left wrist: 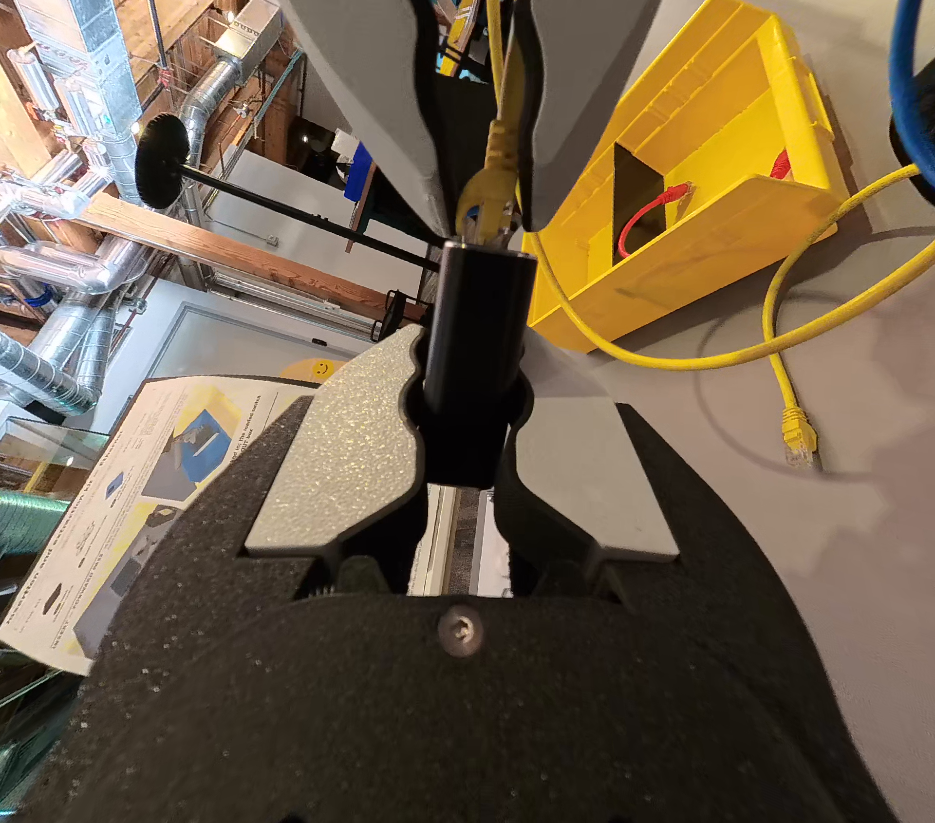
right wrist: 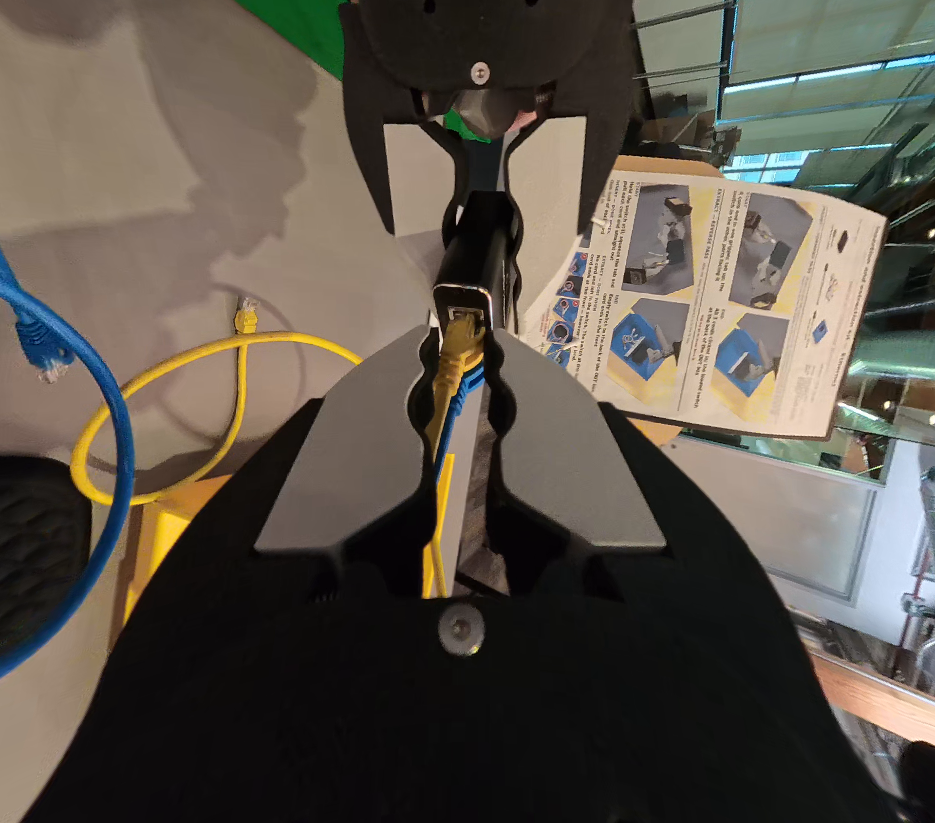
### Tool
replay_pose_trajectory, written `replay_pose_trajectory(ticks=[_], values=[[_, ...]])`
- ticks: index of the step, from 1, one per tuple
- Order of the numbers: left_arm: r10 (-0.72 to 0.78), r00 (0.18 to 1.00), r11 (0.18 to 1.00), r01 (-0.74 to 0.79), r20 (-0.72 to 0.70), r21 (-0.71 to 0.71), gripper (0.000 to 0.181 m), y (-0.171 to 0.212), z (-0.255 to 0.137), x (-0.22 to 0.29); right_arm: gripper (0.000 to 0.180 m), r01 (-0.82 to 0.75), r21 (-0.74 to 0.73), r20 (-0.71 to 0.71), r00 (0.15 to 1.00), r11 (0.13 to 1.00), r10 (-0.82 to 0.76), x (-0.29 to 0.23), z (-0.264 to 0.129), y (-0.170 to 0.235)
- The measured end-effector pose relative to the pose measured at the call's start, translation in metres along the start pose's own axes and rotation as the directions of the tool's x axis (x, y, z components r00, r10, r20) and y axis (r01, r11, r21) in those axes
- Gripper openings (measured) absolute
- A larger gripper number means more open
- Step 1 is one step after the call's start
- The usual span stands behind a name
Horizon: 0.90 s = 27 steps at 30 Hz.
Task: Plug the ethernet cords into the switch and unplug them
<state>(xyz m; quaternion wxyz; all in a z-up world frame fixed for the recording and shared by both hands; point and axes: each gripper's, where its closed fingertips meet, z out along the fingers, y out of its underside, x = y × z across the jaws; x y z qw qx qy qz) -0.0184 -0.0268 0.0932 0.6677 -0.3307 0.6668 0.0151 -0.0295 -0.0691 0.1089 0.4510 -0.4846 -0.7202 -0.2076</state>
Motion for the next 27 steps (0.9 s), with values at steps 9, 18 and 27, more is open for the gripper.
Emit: replay_pose_trajectory(ticks=[9,18,27], values=[[0.001,0.997,0.999,-0.003,-0.075,-0.038,0.027,0.01,0.007,0.013,0.016,0.056,-0.064,0.152,0.987,0.996,-0.046,-0.013,0.009,0.006],[-0.016,0.995,0.997,0.009,-0.098,-0.071,0.027,0.021,0.011,0.016,0.017,0.109,-0.121,0.246,0.966,0.987,-0.077,-0.014,0.016,0.011],[-0.089,0.996,0.981,0.091,0.016,-0.172,0.026,0.062,-0.024,-0.026,0.016,0.203,-0.169,0.425,0.898,0.964,-0.115,-0.086,0.026,0.037]])
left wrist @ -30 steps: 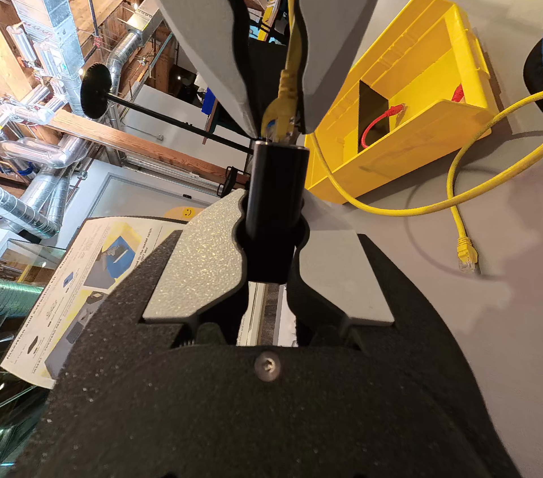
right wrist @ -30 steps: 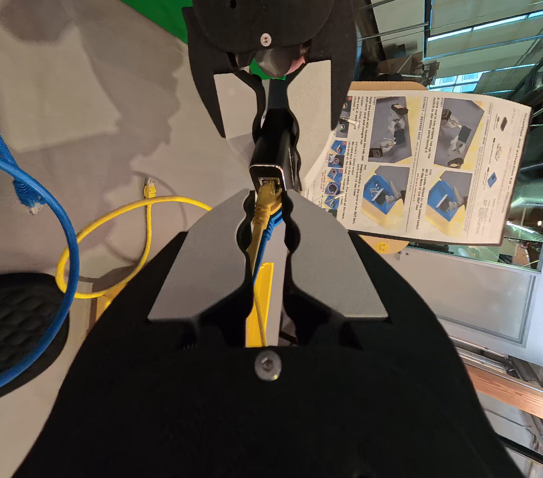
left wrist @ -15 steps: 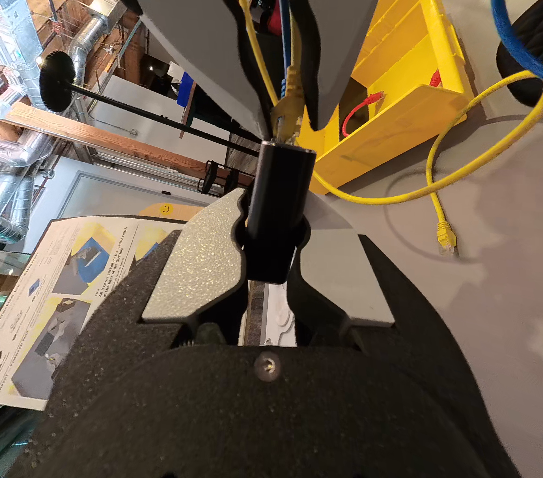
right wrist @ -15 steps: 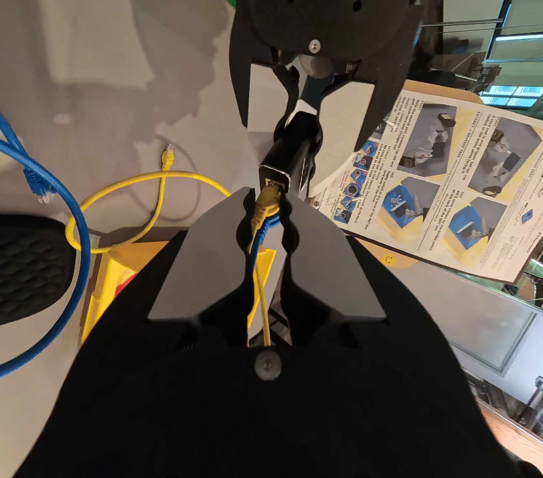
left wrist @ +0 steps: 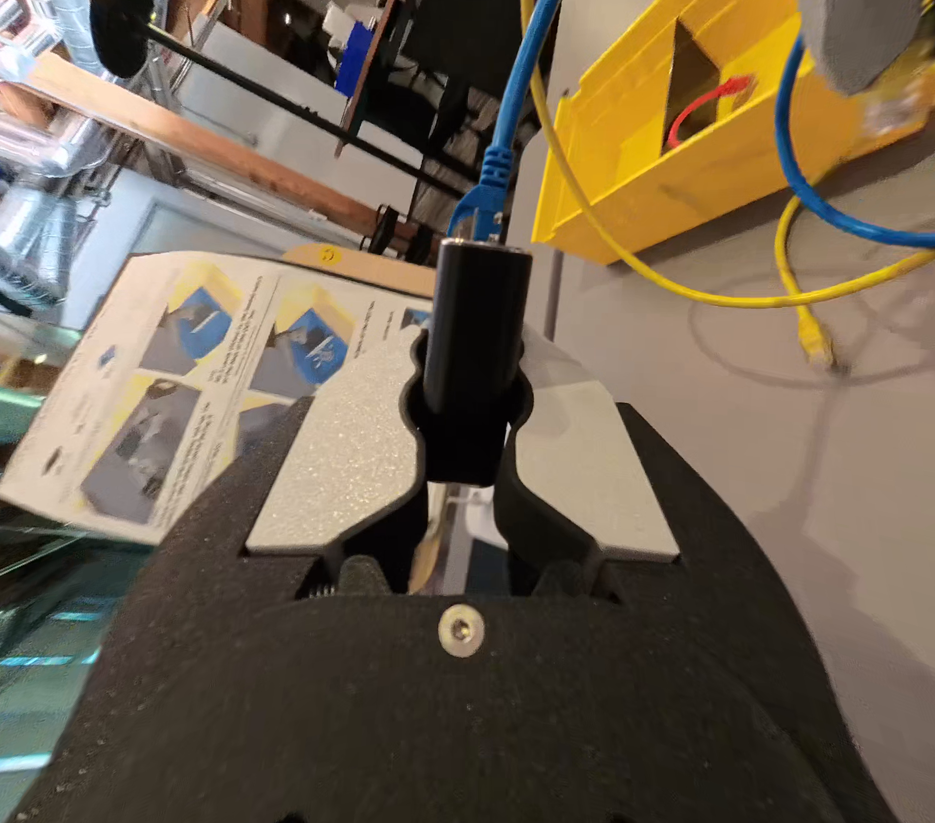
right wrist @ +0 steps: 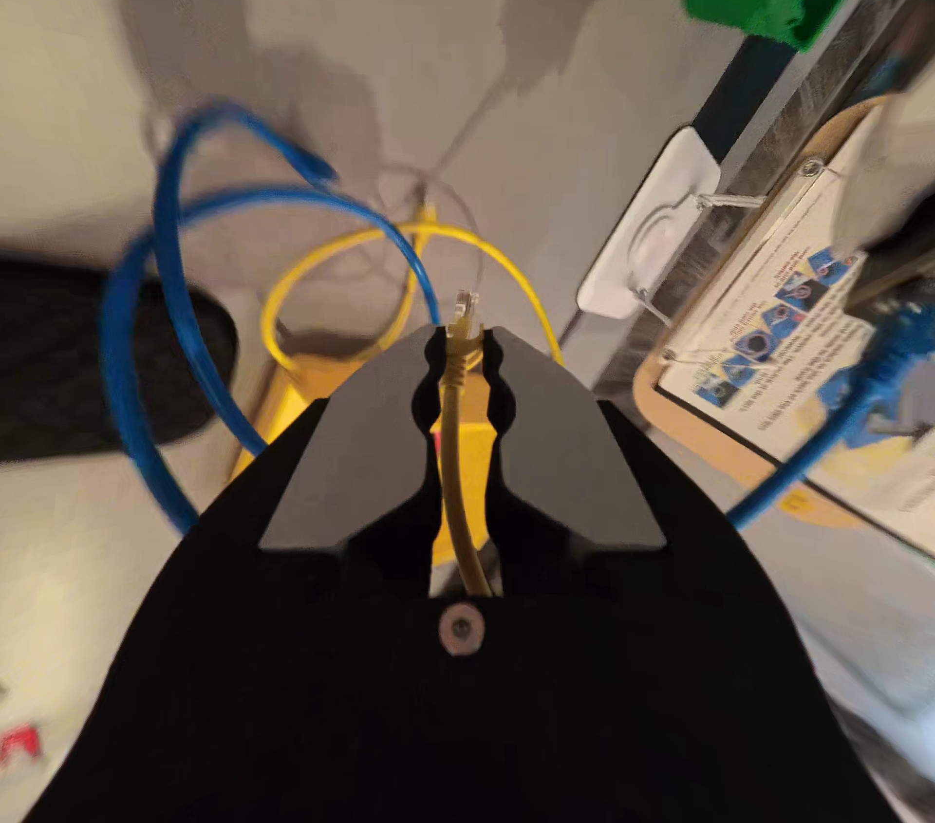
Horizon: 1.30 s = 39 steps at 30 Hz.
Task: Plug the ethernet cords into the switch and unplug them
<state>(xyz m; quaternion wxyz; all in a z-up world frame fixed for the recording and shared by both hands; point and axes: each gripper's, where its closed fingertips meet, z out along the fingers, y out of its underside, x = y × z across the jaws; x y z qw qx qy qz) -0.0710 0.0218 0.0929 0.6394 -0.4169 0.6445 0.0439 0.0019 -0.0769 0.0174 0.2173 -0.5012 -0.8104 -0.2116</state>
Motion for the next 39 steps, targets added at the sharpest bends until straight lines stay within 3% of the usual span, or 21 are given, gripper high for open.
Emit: replay_pose_trajectory(ticks=[5,13,17,22,30,34,39], values=[[0.06,0.998,0.987,-0.054,0.034,-0.154,0.027,0.031,0.01,0.0,0.016,-0.143,0.239,-0.113,0.978,0.96,0.174,0.036,-0.039,-0.027],[-0.07,0.982,0.958,0.116,0.176,-0.263,0.027,0.064,0.007,-0.029,0.015,-0.225,0.354,-0.14,0.947,0.908,0.29,0.042,-0.101,-0.019],[-0.137,0.977,0.974,0.163,0.162,-0.155,0.026,0.05,0.008,-0.028,0.015,-0.275,0.374,-0.203,0.908,0.886,0.368,0.053,-0.125,0.007],[-0.192,0.972,0.981,0.195,0.138,-0.006,0.026,0.023,0.007,-0.027,0.015,-0.399,0.461,-0.219,0.815,0.793,0.537,0.073,-0.141,0.037],[-0.294,0.946,0.942,0.264,0.137,0.206,0.026,-0.008,-0.004,-0.037,0.015,-0.572,0.516,-0.224,0.629,0.638,0.745,0.097,-0.121,0.1],[-0.285,0.95,0.947,0.259,0.129,0.188,0.026,-0.012,-0.013,-0.039,0.015,-0.617,0.558,-0.232,0.527,0.556,0.818,0.115,-0.116,0.129],[-0.325,0.938,0.926,0.29,0.122,0.24,0.026,-0.023,-0.026,-0.046,0.015,-0.562,0.645,-0.304,0.433,0.518,0.849,0.16,-0.173,0.148]])
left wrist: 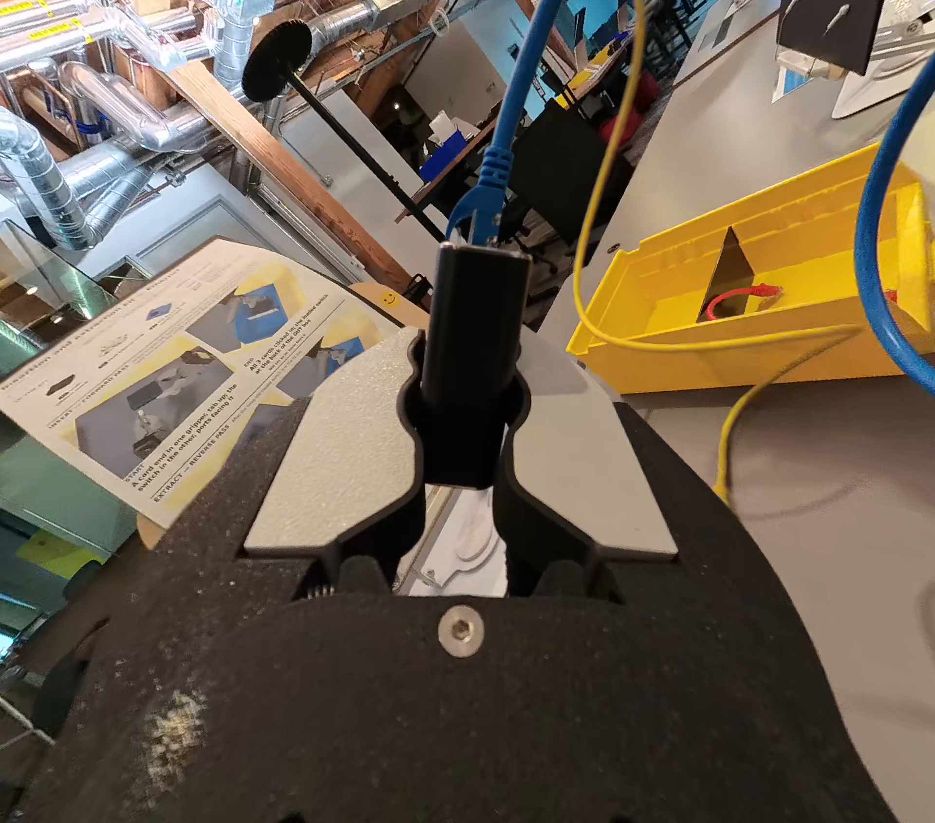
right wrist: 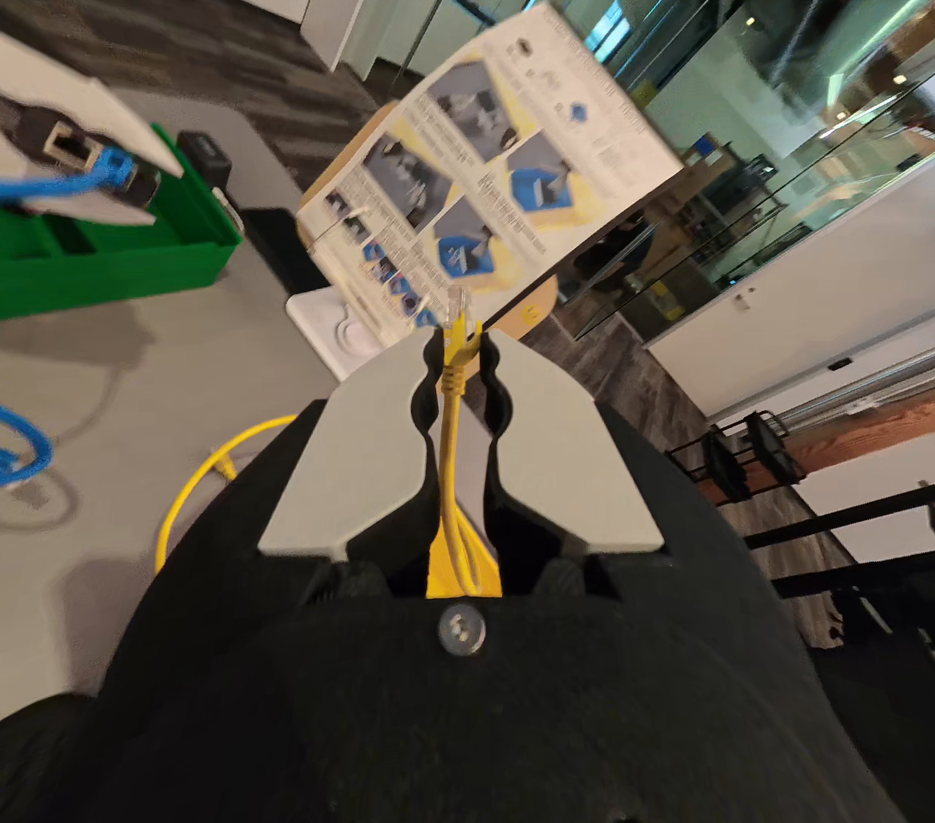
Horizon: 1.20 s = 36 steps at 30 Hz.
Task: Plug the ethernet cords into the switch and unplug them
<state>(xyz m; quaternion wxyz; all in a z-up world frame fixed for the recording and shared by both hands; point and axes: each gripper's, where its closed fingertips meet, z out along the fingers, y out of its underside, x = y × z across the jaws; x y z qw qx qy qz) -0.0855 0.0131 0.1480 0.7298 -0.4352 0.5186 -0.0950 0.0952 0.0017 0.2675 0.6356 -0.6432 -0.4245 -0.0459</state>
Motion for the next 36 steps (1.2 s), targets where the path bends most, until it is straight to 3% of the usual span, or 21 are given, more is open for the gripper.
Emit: replay_pose_trajectory(ticks=[5,9,15,27,36], values=[[0.009,1.0,1.0,-0.008,0.012,-0.014,0.026,-0.002,-0.005,-0.004,0.015,0.044,0.01,-0.112,0.993,0.999,-0.043,0.057,-0.016,-0.061],[0.015,1.0,1.0,-0.014,0.005,-0.005,0.026,-0.002,-0.006,-0.004,0.015,0.008,0.007,-0.156,0.988,1.0,-0.007,0.087,-0.027,-0.077],[0.026,1.0,1.0,-0.026,0.014,-0.01,0.026,-0.002,-0.007,-0.004,0.015,-0.03,-0.015,-0.222,0.975,0.999,0.026,0.111,-0.044,-0.055],[0.044,0.999,0.997,-0.045,-0.023,-0.058,0.026,0.006,-0.001,0.005,0.015,-0.071,-0.1,-0.224,0.973,0.992,0.047,0.114,-0.063,0.003],[0.068,0.996,0.993,-0.073,-0.051,-0.09,0.026,0.011,0.007,0.015,0.015,-0.059,-0.032,-0.248,0.967,0.998,0.05,0.12,-0.087,-0.006]])
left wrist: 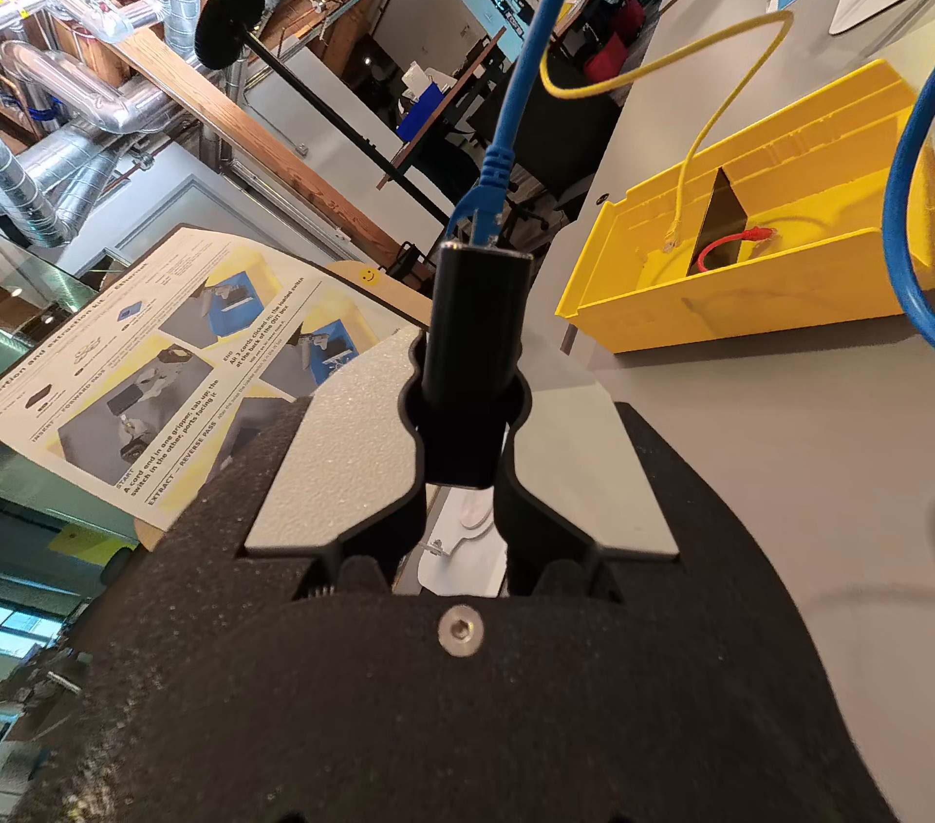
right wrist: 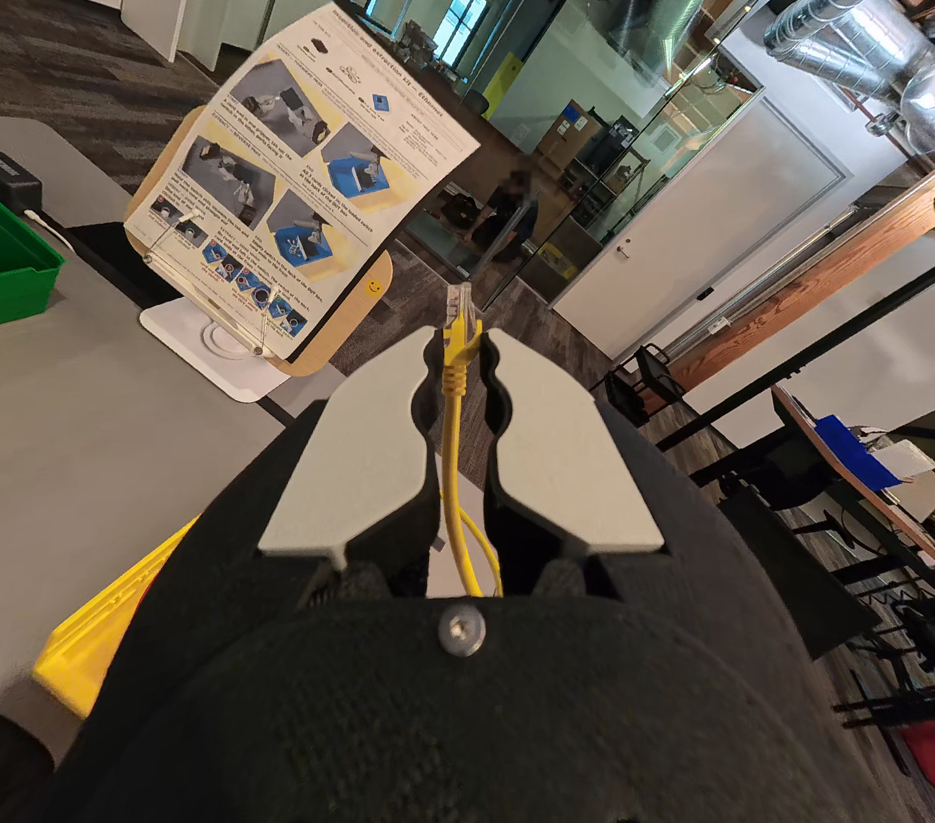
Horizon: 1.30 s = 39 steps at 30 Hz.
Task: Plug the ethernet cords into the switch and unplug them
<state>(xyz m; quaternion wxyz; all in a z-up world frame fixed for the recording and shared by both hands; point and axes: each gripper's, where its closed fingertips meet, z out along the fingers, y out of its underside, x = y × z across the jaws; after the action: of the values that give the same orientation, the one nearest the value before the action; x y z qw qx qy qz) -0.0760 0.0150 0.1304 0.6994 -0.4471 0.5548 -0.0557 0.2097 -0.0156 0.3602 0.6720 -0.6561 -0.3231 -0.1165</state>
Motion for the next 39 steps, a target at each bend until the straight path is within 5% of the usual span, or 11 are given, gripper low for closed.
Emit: replay_pose_trajectory(ticks=[14,24,33,39], values=[[0.02,0.999,1.0,-0.021,-0.028,-0.024,0.027,0.002,0.006,0.009,0.015,0.04,-0.08,0.105,0.994,0.996,-0.032,-0.033,0.001,0.024],[0.025,0.999,0.999,-0.026,-0.042,-0.035,0.027,0.004,0.009,0.013,0.015,0.118,-0.258,0.326,0.945,0.959,-0.029,-0.121,0.034,0.124],[0.042,0.997,0.998,-0.045,-0.061,-0.051,0.027,0.006,0.014,0.019,0.015,0.038,-0.406,0.465,0.869,0.913,0.17,-0.203,0.043,0.237],[0.045,0.997,0.997,-0.049,-0.064,-0.061,0.027,0.008,0.015,0.021,0.015,0.054,-0.416,0.547,0.812,0.908,0.202,-0.257,0.03,0.254]])
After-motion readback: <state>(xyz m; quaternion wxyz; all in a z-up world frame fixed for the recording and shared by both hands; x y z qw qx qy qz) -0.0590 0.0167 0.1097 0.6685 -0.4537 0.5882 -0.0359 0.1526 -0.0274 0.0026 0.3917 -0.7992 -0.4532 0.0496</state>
